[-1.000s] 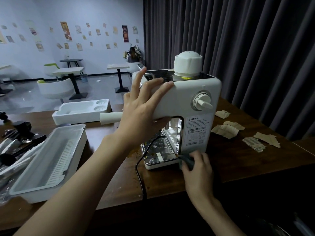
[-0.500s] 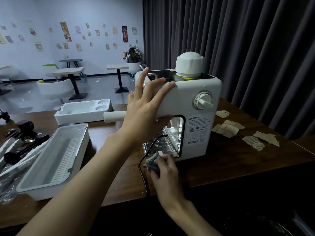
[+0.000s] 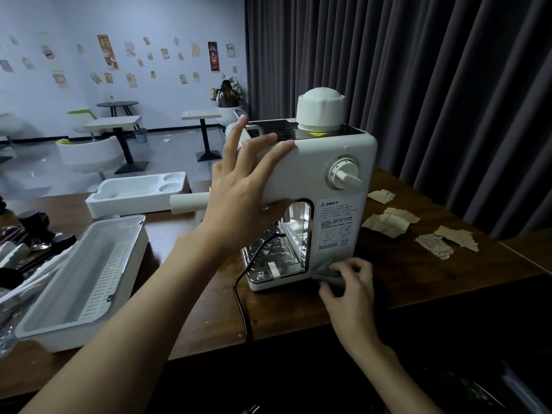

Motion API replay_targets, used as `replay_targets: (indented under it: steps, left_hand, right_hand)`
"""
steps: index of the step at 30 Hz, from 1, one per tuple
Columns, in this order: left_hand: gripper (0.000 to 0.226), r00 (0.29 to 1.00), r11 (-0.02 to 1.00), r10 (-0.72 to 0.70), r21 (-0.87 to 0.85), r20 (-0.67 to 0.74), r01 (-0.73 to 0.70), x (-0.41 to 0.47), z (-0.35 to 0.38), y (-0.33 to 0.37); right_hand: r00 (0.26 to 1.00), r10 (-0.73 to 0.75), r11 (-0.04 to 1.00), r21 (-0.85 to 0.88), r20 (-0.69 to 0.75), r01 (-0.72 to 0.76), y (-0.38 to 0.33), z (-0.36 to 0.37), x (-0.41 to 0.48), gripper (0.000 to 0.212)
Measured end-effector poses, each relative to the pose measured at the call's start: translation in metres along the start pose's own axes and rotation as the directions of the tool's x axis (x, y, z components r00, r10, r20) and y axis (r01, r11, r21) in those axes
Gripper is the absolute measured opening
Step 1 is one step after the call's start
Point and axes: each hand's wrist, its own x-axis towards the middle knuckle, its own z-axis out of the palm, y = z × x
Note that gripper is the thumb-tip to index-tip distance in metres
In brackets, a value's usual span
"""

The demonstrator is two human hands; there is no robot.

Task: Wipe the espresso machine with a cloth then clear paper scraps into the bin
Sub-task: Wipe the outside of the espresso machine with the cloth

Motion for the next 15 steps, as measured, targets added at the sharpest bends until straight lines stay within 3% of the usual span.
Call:
replay_targets:
  steps: [5, 9, 12, 15]
  left_hand:
    - [0.079, 1.0, 1.0, -0.013, -0.009, 0.012, 0.013, 0.0, 0.0, 0.0]
    - [0.079, 0.999, 1.0, -0.029, -0.013, 0.018, 0.029, -0.001, -0.001, 0.001]
    - [0.078, 1.0, 0.999, -0.026, -0.019, 0.013, 0.026, 0.0, -0.002, 0.002]
    - [0.08, 0.999, 0.999, -0.029, -0.016, 0.013, 0.029, 0.0, -0.002, 0.002]
  right_hand:
    - [0.996, 0.088, 0.986, 0.141, -0.022, -0.084, 0.0, 0.005, -0.008, 0.015]
    - [0.977, 0.214, 0.976, -0.029, -0.002, -0.214, 0.001, 0.002, 0.005, 0.04]
    - [0.984, 0.169, 0.957, -0.248, 0.061, -0.149, -0.004, 0.003, 0.005, 0.042]
    - [0.994, 0.041, 0.993, -0.113, 0.099, -0.03, -0.02, 0.014, -0.009, 0.032]
